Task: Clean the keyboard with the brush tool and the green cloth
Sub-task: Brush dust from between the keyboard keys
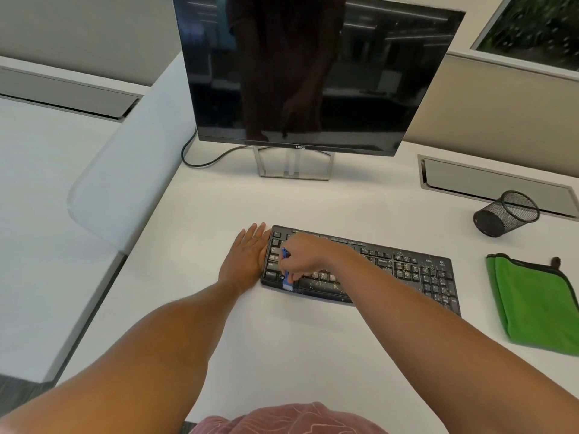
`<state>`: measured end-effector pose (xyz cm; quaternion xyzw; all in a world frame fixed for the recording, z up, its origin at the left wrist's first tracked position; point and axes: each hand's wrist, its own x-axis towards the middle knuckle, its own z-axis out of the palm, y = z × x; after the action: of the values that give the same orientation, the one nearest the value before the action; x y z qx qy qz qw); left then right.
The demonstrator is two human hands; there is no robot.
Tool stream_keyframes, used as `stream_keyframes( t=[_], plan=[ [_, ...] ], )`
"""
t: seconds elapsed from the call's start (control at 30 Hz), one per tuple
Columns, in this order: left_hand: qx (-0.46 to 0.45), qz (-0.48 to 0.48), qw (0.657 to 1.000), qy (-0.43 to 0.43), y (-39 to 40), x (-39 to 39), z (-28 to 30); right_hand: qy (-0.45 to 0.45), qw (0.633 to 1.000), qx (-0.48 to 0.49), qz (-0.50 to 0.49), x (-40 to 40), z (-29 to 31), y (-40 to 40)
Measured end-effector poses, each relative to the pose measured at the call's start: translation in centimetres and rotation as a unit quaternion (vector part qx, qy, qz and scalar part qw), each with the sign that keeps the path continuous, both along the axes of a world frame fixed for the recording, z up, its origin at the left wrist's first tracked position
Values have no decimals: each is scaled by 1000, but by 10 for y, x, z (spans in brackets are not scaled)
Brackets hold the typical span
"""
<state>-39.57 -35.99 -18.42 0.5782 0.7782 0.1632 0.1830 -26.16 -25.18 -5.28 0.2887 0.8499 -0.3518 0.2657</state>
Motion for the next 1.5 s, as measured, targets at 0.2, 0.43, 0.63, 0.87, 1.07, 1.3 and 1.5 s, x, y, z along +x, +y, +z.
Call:
stream_keyframes(
  t=[0.2,0.43,0.63,0.87,1.07,1.3,1.5],
  plan=[
    [6,4,1000,-4,0,-1,-3,-14,999,30,20,2,0,-1],
    [8,3,1000,1,0,-2,-5,-14,1000,-13,-20,4,-2,4],
    [13,5,1000,-2,0,-1,-4,86,989,40,-112,9,4,14],
    [14,3,1000,1,0,-2,-6,62,987,-58,-136,13,-2,12],
    [18,8,1000,-5,0,-1,-5,32,989,-23,-139,11,-7,11],
    [17,7,1000,3,0,-2,-8,142,955,-62,-252,2,-1,7],
    [15,-4,1000,4,0,-3,-6,126,987,-25,-98,-6,-13,-8]
  ],
)
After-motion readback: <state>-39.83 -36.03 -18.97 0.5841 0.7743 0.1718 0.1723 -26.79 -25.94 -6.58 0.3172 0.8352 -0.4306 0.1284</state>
